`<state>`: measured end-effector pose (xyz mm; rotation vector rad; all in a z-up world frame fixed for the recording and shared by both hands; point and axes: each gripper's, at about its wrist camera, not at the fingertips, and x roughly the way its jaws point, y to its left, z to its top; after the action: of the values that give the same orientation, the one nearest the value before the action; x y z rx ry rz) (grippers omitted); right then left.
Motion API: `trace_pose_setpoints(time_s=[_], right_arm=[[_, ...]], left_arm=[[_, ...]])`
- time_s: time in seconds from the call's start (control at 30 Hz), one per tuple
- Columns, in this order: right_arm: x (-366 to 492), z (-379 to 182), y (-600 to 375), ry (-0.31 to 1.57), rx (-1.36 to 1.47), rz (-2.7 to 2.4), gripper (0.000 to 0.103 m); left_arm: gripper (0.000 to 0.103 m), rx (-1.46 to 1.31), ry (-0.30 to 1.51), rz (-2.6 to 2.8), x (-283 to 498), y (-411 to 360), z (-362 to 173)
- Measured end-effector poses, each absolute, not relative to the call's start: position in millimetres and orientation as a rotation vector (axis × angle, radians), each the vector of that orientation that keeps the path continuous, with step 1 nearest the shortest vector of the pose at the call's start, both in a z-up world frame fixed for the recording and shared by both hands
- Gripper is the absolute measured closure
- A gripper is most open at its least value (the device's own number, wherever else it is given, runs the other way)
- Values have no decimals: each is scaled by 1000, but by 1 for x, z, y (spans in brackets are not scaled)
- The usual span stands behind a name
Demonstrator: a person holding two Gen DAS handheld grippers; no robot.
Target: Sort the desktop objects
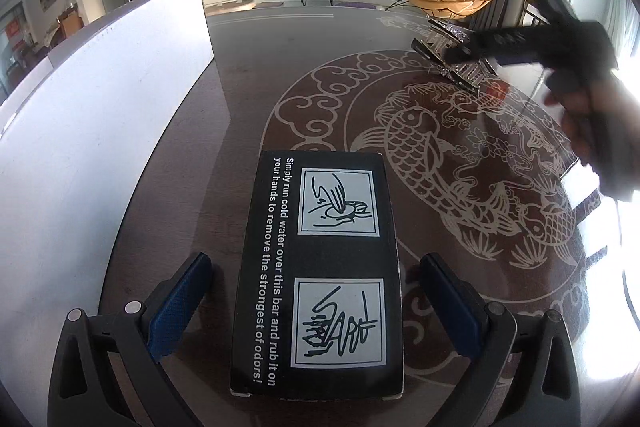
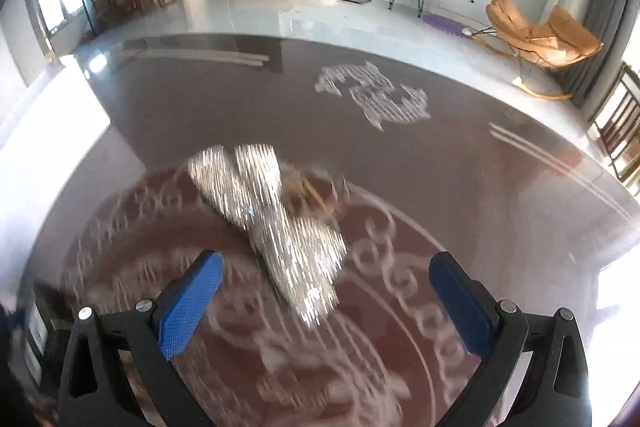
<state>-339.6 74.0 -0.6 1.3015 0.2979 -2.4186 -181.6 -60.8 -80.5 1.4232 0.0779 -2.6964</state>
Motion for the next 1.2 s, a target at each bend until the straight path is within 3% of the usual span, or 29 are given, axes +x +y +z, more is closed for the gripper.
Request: trace_pose_setpoints(time_s=[0.1, 0.17, 0.23, 0.37, 0.43, 0.5, 0.73, 0.8, 0.83, 0.87, 0.9, 1.2], right_arm=[[-346, -7, 63, 268, 1301, -2382, 2], [-346, -12, 59, 203, 1308, -2328, 41], [-340, -10, 61, 198, 1284, -2344, 55], [-308, -6, 55, 214, 1244, -2361, 58], [-280, 0, 60, 175, 1225, -2345, 71], [-250, 4, 71, 123, 1229, -2318, 72], [-118, -6, 119, 133, 1250, -2323, 71], [-89, -14, 129, 141, 1270, -2382, 57], [-78, -15, 133, 116, 1246, -2411, 41], [-69, -16, 137, 101, 1244, -2458, 16], [-64, -17, 138, 107, 1252, -2498, 8], [-54, -25, 123, 211, 1316, -2561, 0]], left_arm=[[0, 1423, 79, -2697, -181, -61, -80], [0, 1422, 79, -2697, -180, -61, -79], [0, 1422, 78, -2698, -180, -62, -79], [0, 1423, 78, -2698, -180, -62, -79], [0, 1423, 77, -2699, -180, -62, -79], [0, 1423, 79, -2700, -180, -62, -79], [0, 1423, 77, -2703, -180, -62, -80], [0, 1422, 77, -2703, -177, -63, -80], [0, 1422, 77, -2704, -178, -63, -80], [0, 1422, 76, -2704, -178, -63, -80], [0, 1422, 76, -2704, -178, -63, -80], [0, 1421, 76, -2705, -178, -62, -80]])
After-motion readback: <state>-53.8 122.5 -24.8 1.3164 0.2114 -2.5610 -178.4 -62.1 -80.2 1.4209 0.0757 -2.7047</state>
